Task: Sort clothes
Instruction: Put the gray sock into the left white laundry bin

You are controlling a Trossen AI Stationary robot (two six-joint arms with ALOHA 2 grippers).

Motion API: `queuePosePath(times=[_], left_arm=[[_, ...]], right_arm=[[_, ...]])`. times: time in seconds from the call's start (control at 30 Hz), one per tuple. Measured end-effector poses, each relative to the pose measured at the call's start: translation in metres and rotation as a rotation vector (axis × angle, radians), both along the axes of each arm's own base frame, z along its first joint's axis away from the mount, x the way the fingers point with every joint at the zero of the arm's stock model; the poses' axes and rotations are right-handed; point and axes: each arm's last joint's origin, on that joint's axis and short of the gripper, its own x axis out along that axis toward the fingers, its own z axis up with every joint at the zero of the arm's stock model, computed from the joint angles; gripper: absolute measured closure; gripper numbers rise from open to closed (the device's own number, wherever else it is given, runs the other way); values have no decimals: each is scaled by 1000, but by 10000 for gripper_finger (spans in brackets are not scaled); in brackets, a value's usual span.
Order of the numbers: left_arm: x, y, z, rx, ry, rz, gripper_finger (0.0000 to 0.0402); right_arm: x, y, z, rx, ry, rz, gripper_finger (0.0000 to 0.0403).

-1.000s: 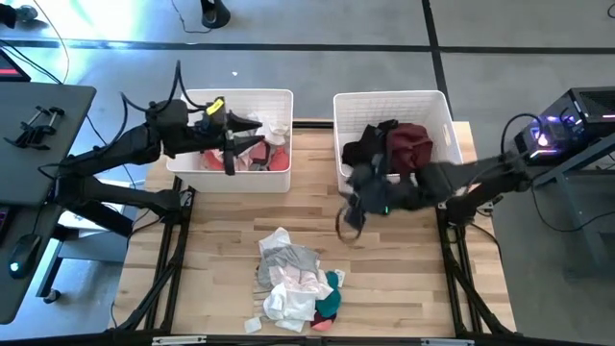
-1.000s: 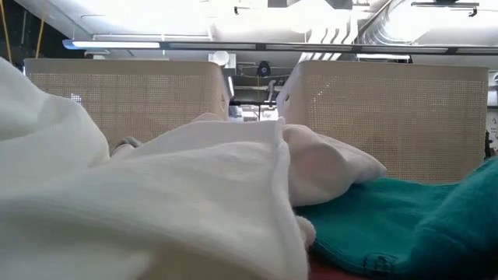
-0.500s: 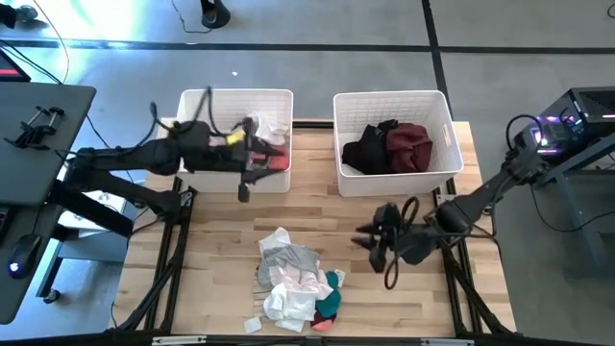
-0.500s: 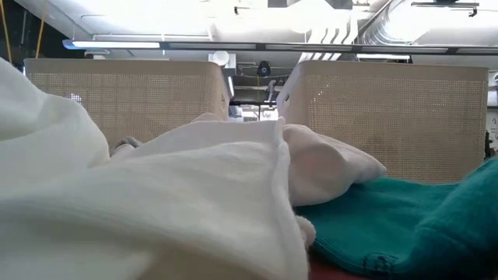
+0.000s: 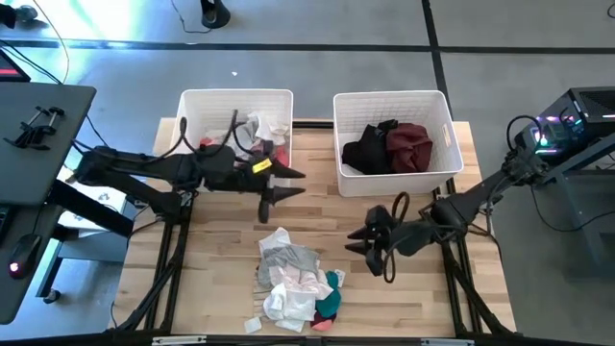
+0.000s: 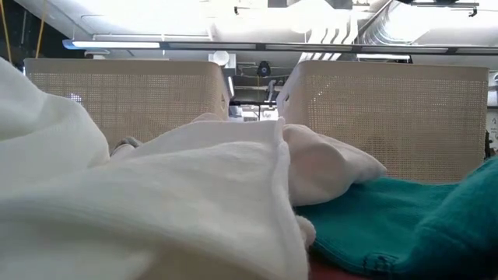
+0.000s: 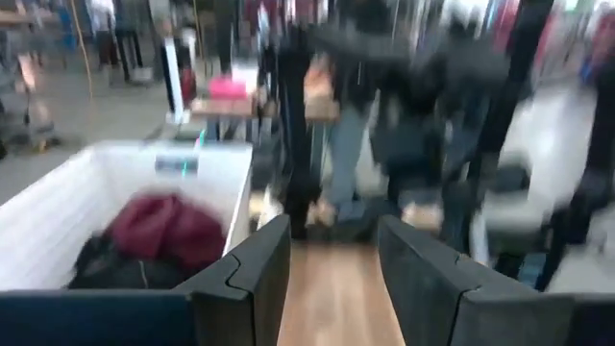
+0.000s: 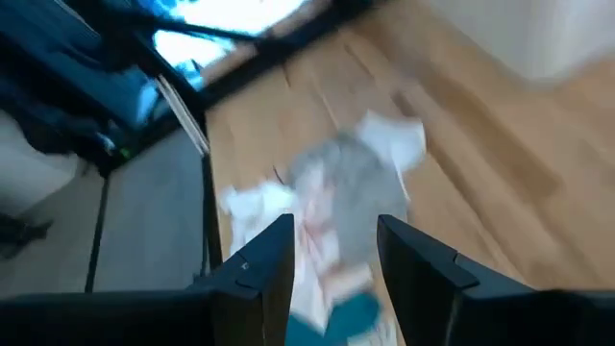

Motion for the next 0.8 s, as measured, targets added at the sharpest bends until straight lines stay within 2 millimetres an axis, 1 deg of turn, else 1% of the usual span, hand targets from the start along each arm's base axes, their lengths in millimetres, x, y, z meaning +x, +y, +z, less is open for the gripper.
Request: queuePosePath(times=[0.07,0.13,0.2,0.33,0.43,0.53,0.67,0.8], left_arm=[[3,0,8,-28,-104,1,256],[3,0,19,-54,-211,0,256],[1,0,26,-47,-282,0,256],[0,-4,25,48,-258,-9,256],[0,-12,15,145,-158,-25,259],[-2,-21,-1,165,12,0,265],[-9,-29,-24,45,238,42,272],[-18,-35,-42,-77,428,76,277]], right_arm=[[2,-1,4,-56,-59,-29,265],[6,-5,9,-100,-123,-94,265],[10,-8,15,-140,-186,-121,265],[17,-13,25,-188,-268,-84,265],[16,-15,28,-221,-275,-52,265],[15,-17,26,-235,-249,-22,265],[13,-17,18,-237,-168,18,265],[9,-18,10,-208,-91,-5,265]])
